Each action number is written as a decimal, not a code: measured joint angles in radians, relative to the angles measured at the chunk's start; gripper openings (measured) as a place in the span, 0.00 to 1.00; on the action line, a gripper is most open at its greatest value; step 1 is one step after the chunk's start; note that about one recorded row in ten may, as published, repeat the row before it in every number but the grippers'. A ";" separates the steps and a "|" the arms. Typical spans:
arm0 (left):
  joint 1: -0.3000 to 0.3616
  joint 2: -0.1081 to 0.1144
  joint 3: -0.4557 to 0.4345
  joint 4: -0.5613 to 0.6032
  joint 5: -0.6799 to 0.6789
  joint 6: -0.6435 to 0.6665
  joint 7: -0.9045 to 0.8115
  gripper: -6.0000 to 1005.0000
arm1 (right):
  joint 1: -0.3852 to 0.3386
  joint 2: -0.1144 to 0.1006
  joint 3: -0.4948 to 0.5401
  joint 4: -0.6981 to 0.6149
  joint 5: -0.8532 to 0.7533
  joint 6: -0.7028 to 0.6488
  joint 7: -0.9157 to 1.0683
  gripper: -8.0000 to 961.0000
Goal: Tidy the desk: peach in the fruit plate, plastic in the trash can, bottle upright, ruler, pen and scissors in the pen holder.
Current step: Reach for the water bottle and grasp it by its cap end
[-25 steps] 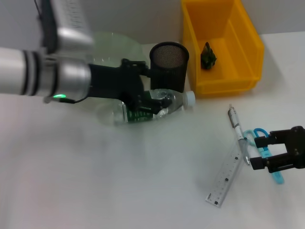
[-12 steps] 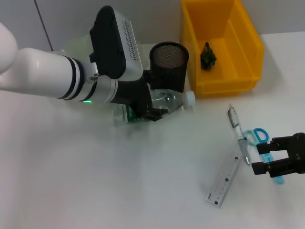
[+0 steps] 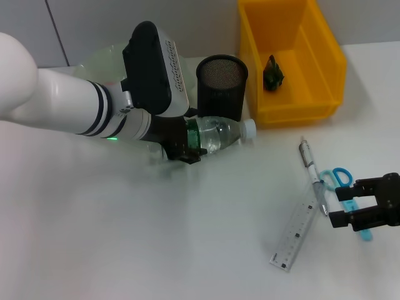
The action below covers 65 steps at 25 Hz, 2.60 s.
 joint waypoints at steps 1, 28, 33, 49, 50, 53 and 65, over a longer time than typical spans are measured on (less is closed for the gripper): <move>0.000 0.000 0.002 0.000 0.001 0.000 -0.002 0.81 | 0.001 0.000 0.000 0.002 0.000 0.001 0.000 0.87; 0.052 0.001 0.052 0.108 -0.005 0.078 -0.050 0.81 | 0.008 -0.002 0.000 0.016 0.001 0.007 0.000 0.87; 0.054 0.000 0.060 0.098 -0.010 0.005 -0.044 0.81 | 0.010 -0.002 0.000 0.016 0.001 0.008 -0.001 0.87; 0.014 -0.001 0.061 0.063 -0.021 0.103 -0.075 0.81 | 0.009 -0.003 0.000 0.016 -0.001 0.011 -0.002 0.87; 0.014 -0.001 0.061 0.063 -0.021 0.103 -0.075 0.81 | 0.009 -0.003 0.000 0.016 -0.001 0.011 -0.002 0.87; 0.033 0.001 0.039 0.101 -0.059 0.125 -0.053 0.81 | 0.010 -0.005 0.000 0.016 -0.001 0.011 -0.002 0.87; -0.014 -0.002 0.125 0.012 -0.088 -0.018 -0.038 0.81 | 0.011 -0.007 0.000 0.016 -0.004 0.010 -0.001 0.87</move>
